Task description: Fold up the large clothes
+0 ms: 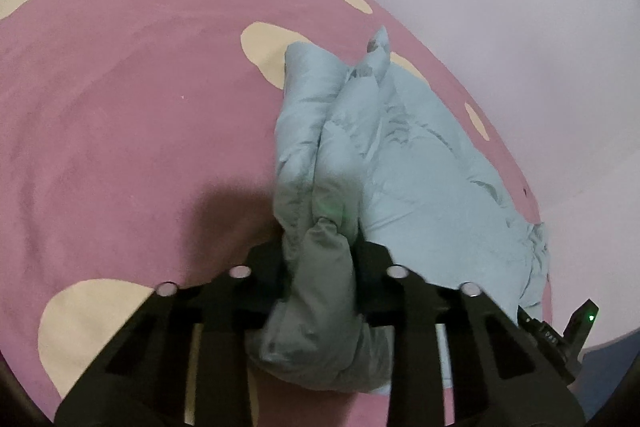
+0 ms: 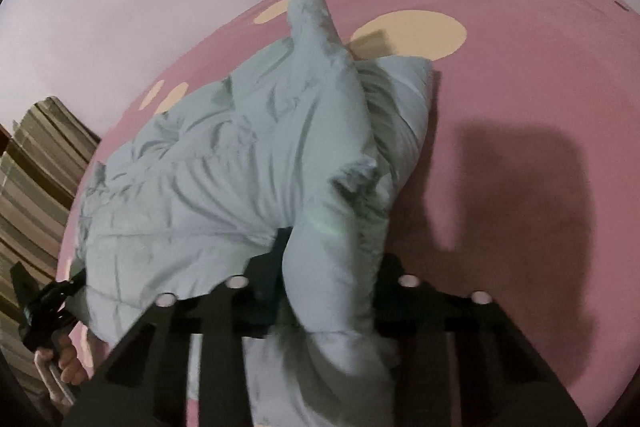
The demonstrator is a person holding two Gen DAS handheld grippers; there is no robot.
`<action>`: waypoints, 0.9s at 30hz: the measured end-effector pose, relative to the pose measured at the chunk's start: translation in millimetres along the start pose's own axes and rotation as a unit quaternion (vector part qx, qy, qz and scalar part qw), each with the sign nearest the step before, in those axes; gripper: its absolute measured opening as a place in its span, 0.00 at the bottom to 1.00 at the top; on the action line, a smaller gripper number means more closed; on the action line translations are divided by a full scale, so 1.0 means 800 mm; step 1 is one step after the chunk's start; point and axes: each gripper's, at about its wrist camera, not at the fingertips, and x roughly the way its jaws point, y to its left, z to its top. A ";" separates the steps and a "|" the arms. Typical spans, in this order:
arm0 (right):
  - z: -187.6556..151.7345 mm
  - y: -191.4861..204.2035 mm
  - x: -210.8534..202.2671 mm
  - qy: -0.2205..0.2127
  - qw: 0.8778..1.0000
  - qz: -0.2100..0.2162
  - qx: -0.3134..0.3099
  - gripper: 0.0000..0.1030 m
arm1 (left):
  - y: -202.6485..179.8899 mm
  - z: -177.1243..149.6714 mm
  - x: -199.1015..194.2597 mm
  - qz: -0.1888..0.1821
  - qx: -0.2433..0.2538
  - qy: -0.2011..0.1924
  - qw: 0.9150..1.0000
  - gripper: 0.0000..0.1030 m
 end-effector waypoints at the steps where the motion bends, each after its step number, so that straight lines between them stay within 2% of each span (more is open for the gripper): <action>1: -0.001 0.002 -0.001 -0.001 1.000 0.003 -0.001 0.24 | -0.001 -0.001 -0.004 -0.001 0.000 -0.003 1.000 0.20; 5: -0.010 0.013 -0.010 -0.006 1.000 0.017 -0.005 0.19 | -0.002 0.000 -0.022 0.006 0.009 -0.015 1.000 0.16; 10: -0.033 0.029 -0.020 0.003 0.999 0.047 -0.002 0.18 | 0.014 -0.005 -0.058 0.014 0.005 -0.024 1.000 0.16; 18: -0.089 0.069 -0.032 0.024 0.996 0.084 -0.019 0.18 | 0.080 -0.039 -0.139 0.029 -0.028 -0.035 0.999 0.16; 22: -0.111 0.089 -0.040 0.031 0.995 0.093 -0.027 0.18 | 0.103 -0.054 -0.163 0.033 -0.043 -0.038 0.998 0.16; 27: -0.136 0.087 -0.053 0.031 0.994 0.096 -0.032 0.18 | 0.113 -0.070 -0.182 0.035 -0.045 -0.038 0.998 0.16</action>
